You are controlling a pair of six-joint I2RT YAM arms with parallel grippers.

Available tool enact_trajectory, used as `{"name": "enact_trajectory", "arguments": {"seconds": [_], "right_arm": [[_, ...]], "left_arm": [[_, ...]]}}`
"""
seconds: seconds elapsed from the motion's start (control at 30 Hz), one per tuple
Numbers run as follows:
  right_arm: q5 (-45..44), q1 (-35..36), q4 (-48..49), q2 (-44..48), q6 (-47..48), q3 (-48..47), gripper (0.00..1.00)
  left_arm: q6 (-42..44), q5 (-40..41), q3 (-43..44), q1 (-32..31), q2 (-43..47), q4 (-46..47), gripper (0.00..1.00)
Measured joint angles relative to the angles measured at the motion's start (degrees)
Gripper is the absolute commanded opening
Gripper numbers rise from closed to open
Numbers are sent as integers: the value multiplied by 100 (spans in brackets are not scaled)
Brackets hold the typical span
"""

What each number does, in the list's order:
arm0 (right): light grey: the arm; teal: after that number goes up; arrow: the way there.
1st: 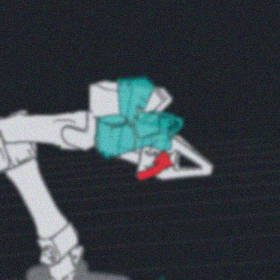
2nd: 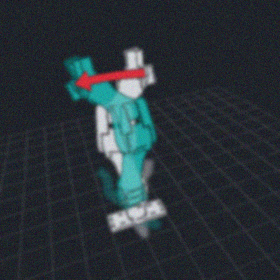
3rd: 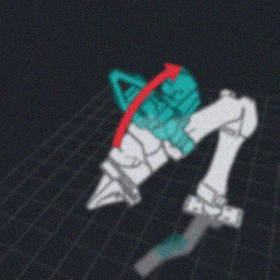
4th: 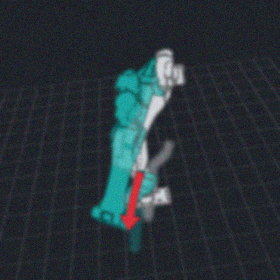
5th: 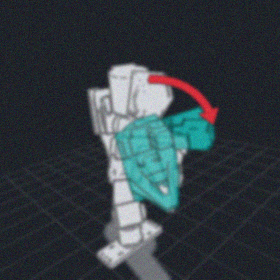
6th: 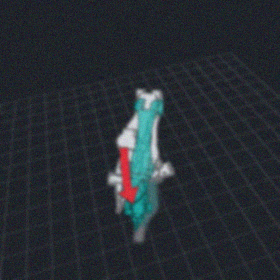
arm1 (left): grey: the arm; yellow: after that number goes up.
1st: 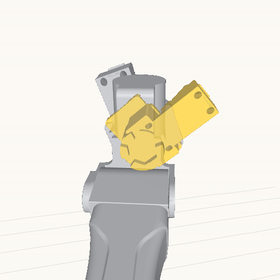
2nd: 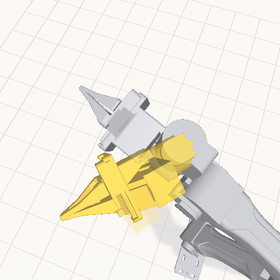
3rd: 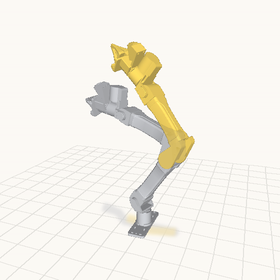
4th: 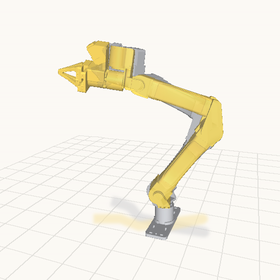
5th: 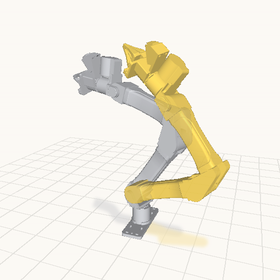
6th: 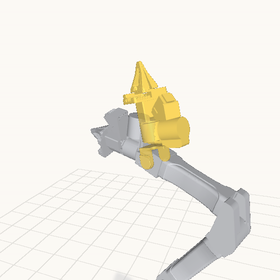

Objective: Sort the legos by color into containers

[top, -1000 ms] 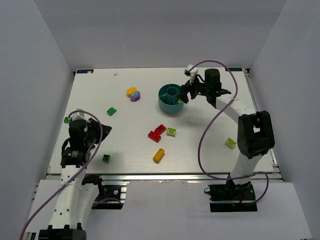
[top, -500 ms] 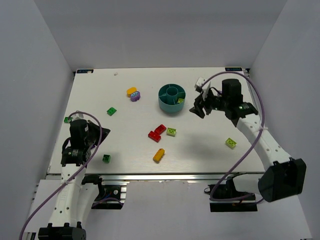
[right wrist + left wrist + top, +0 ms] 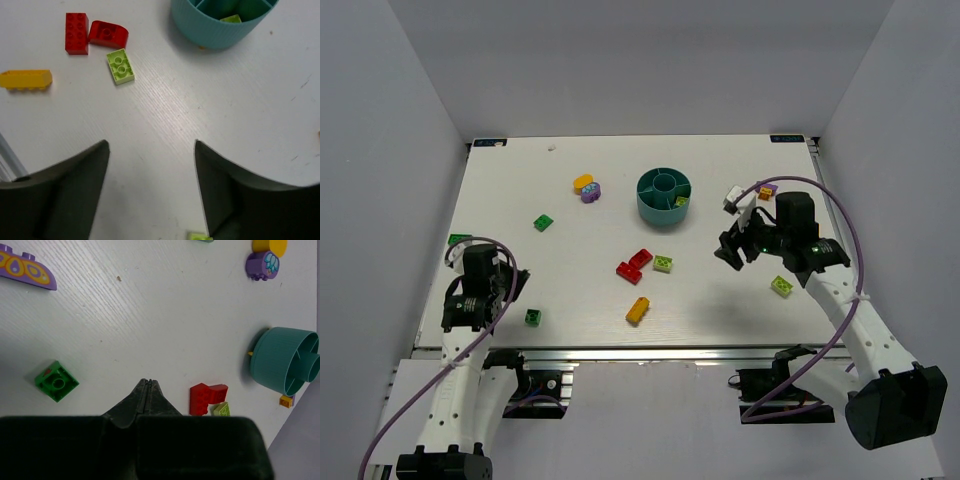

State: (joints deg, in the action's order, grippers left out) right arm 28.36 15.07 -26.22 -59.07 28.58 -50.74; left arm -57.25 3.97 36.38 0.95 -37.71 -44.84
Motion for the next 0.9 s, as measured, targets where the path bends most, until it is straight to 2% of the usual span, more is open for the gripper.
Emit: {"name": "enact_trajectory", "arguments": {"seconds": [0.03,0.13,0.17,0.23,0.27,0.4,0.43,0.5,0.67,0.7,0.9], "right_arm": [[-39,-13,0,9,-22,0,89],[-94,-87,-37,26,-50,0,89],[-105,-118,-59,26,-70,0,89],[-118,-162,-107,26,-74,0,89],[-118,-186,-127,26,-70,0,89],[-114,-247,-308,24,9,0,89],[-98,-260,-367,22,37,-2,89],[-63,-273,-468,9,96,-4,85],[57,-275,-708,-190,210,-83,74],[74,-275,-737,-284,197,-127,69],[286,-562,-708,-1521,-175,-713,67]], "left_arm": [[-68,28,0,0,-7,-37,9],[-212,74,15,0,-72,-127,21],[-256,85,24,0,-107,-149,34],[-319,105,44,0,-179,-177,47],[-372,116,55,0,-210,-181,56],[-516,122,74,0,-306,-166,72],[-542,118,74,0,-350,-157,74],[-614,101,74,0,-444,-155,82],[-693,44,74,0,-719,-157,87],[-697,35,74,0,-756,-160,87],[-1093,94,479,0,-1725,-501,78]]}}
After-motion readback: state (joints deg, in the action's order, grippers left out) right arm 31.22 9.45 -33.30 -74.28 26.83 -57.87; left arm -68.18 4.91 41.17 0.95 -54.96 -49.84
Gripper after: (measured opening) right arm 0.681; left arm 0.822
